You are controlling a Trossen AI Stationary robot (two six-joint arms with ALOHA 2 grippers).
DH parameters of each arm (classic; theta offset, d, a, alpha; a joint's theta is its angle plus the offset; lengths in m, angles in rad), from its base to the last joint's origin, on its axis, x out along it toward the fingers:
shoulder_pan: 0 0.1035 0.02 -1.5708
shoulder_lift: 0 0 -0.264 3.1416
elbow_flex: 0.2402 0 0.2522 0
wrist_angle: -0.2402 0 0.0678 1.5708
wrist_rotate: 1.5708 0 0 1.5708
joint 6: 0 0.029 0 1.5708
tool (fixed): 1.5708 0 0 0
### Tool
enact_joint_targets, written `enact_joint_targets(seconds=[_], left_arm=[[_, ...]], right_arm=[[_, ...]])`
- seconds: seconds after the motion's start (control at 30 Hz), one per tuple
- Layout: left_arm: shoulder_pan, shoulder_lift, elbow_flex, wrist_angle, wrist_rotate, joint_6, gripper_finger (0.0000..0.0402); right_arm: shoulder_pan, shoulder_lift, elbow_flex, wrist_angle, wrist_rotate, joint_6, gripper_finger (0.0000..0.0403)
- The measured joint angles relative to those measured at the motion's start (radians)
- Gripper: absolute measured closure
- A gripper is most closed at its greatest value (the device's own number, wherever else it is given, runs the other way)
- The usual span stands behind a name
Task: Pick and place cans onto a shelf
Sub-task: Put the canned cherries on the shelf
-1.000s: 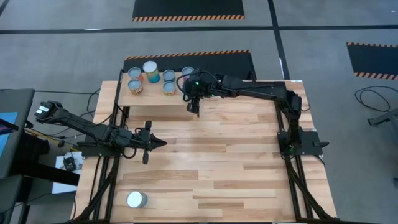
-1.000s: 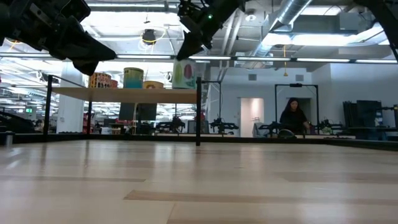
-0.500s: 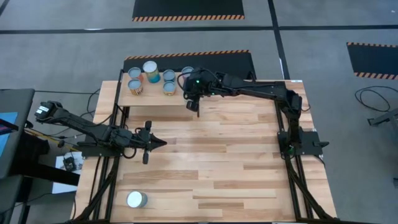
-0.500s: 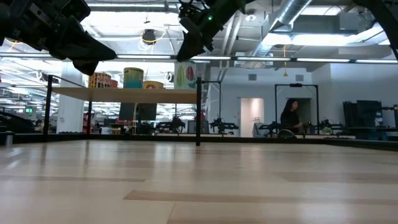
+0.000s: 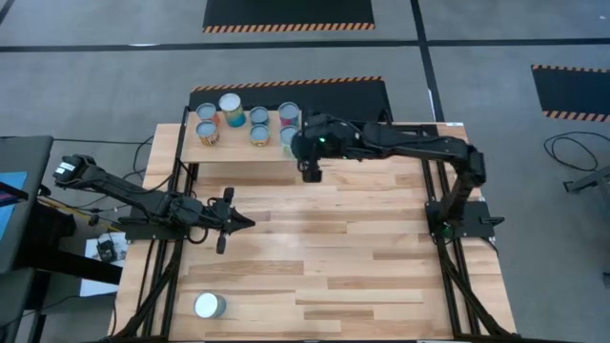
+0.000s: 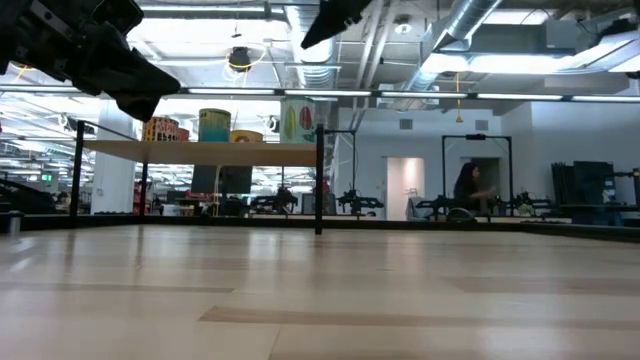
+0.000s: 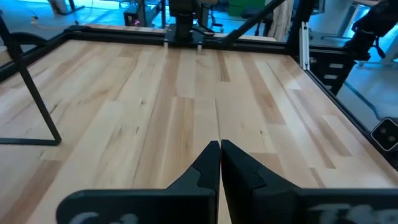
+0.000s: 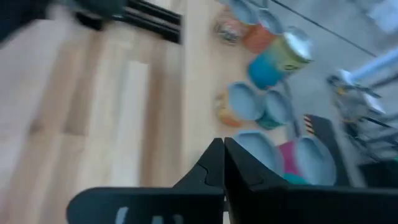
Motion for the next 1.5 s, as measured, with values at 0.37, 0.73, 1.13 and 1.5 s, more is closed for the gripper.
enact_joint_targets(seconds=[0.37,0.73,1.13,1.5], left_arm=[[0.0,0.004,0.015,-0.03,0.006,-0.016,0.0401],[-0.036,0.201,0.404,-0.599,0.087,-0.154,0.0401],[-0.35,0.573,0.89,-1.195,0.17,-0.585,0.0388],[-0.537,0.827,1.069,-1.232,0.34,-0.965,0.0286]], right_arm=[[0.014,-0.289,-0.774,0.722,-0.12,0.133,0.0393],[0.162,-0.449,-1.373,1.408,-0.011,0.279,0.0395],[0.304,-0.452,-1.539,1.546,0.099,0.316,0.0394],[0.371,-0.452,-1.552,1.579,0.098,0.316,0.0393]])
